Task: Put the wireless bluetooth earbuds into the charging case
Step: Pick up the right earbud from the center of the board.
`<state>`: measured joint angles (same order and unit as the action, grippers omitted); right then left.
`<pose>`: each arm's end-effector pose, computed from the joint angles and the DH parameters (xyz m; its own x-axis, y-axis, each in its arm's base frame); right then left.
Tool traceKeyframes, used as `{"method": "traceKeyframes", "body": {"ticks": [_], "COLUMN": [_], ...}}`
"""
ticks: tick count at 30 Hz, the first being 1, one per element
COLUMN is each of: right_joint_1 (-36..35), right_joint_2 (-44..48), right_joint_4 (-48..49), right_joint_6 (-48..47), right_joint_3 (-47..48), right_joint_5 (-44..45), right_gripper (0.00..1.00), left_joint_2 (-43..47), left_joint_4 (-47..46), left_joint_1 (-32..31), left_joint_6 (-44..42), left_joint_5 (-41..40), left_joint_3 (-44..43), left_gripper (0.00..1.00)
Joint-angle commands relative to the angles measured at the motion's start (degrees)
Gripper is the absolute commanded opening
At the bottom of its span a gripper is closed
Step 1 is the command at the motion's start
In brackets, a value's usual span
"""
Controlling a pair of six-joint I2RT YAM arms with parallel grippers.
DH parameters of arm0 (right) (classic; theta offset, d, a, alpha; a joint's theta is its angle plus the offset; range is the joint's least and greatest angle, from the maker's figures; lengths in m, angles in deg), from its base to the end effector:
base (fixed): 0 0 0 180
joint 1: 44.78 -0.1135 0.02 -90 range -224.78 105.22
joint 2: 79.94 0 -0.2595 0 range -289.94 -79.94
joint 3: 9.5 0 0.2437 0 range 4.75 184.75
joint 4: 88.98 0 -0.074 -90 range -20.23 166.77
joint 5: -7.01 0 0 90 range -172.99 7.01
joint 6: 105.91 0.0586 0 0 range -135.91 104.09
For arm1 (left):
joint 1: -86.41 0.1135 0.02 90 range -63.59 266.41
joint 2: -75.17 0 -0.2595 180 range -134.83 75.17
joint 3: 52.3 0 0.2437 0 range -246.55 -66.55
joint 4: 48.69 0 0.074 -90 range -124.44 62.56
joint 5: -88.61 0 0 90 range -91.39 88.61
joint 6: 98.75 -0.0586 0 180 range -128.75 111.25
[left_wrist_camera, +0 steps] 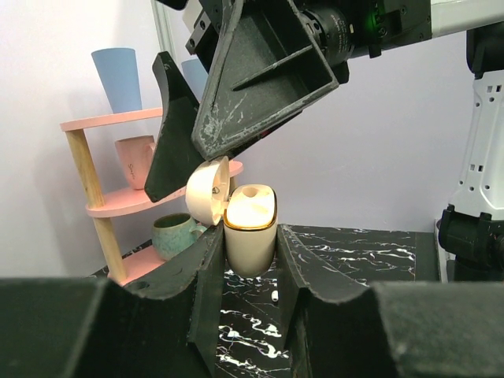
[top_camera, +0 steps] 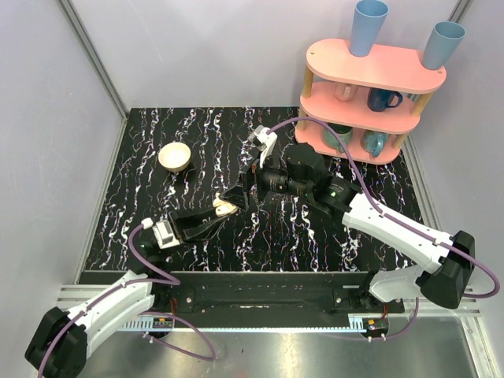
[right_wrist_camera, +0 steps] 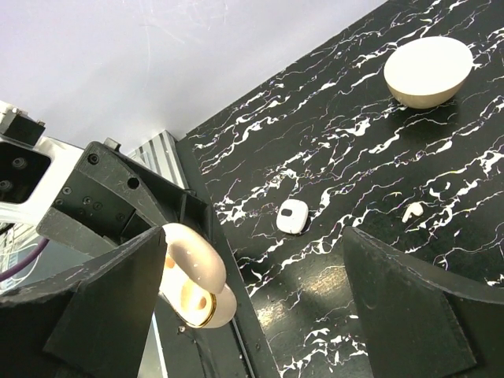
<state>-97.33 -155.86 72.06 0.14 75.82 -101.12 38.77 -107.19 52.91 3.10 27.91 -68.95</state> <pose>0.1833 0.2692 0.3835 -0.3572 -0.0343 -0.9334 -0.8765 0.3577 0.3223 0.0993 -0.1001 0.2634 0.3466 -0.4442 -0.8262 0.8897 0.4346 0.1396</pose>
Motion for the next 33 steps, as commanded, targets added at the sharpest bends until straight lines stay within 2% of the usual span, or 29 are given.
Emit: {"method": "traceKeyframes", "body": {"ticks": [1, 9, 12, 13, 17, 19, 21, 25, 27, 29, 30, 33], "right_joint_1": [0.26, 0.87, 1.92, 2.63, 9.47, 15.25, 17.74, 20.82, 20.91, 21.00, 20.92, 21.00], "right_joint_2": [1.56, 3.41, 3.59, 3.67, 2.27, 0.78, -0.54, -7.64, -10.55, -15.82, -17.75, -24.26], "right_joint_4": [1.54, 3.39, 3.39, 3.39, -1.42, -1.62, -1.27, -1.62, -2.59, -7.20, -8.72, -11.72], "right_joint_6": [1.17, 2.05, 3.62, 5.11, 15.81, 18.39, 19.63, 10.34, 0.41, -8.09, -9.62, -15.51], "right_joint_3": [2.23, 2.06, 1.71, 0.66, -1.54, -3.82, -5.14, -3.93, -2.87, 0.37, 2.21, 6.79], "right_joint_5": [2.91, 6.08, 10.02, 14.83, 22.61, 18.95, 16.30, 6.38, 2.68, 1.78, 3.70, 4.51], "right_gripper": [1.00, 1.00, 1.00, 1.00, 1.00, 1.00, 0.99, 0.93, 0.86, 0.82, 0.75, 0.71], "left_joint_2": [0.28, 2.21, 2.48, 2.48, 3.18, 4.41, 6.16, 9.68, 11.43, 12.49, 13.19, 14.25], "left_joint_4": [-7.85, -5.56, -4.51, -4.51, -4.51, -3.81, -1.71, 3.13, 5.15, 5.95, 6.48, 7.18], "left_joint_1": [-0.34, -0.34, -0.34, -0.34, -0.25, -0.26, -0.34, -0.34, -0.34, -0.34, -0.26, -0.25], "left_joint_6": [-0.61, -1.57, -1.84, -1.92, -2.01, -2.01, -2.10, -3.33, -3.59, -3.68, -3.77, -3.95], "left_joint_5": [-0.56, -1.97, -2.14, -2.14, -2.23, -2.40, -2.32, -1.88, -1.70, -1.88, -1.79, -1.70], "left_joint_3": [2.22, 2.22, 2.22, 2.22, 2.22, 2.22, 2.22, 1.34, 0.99, 0.72, 0.72, 0.99], "left_gripper": [0.00, 0.00, 0.00, 0.00, 0.00, 0.00, 0.00, 0.00, 0.00, 0.00, 0.00, 0.00]}}
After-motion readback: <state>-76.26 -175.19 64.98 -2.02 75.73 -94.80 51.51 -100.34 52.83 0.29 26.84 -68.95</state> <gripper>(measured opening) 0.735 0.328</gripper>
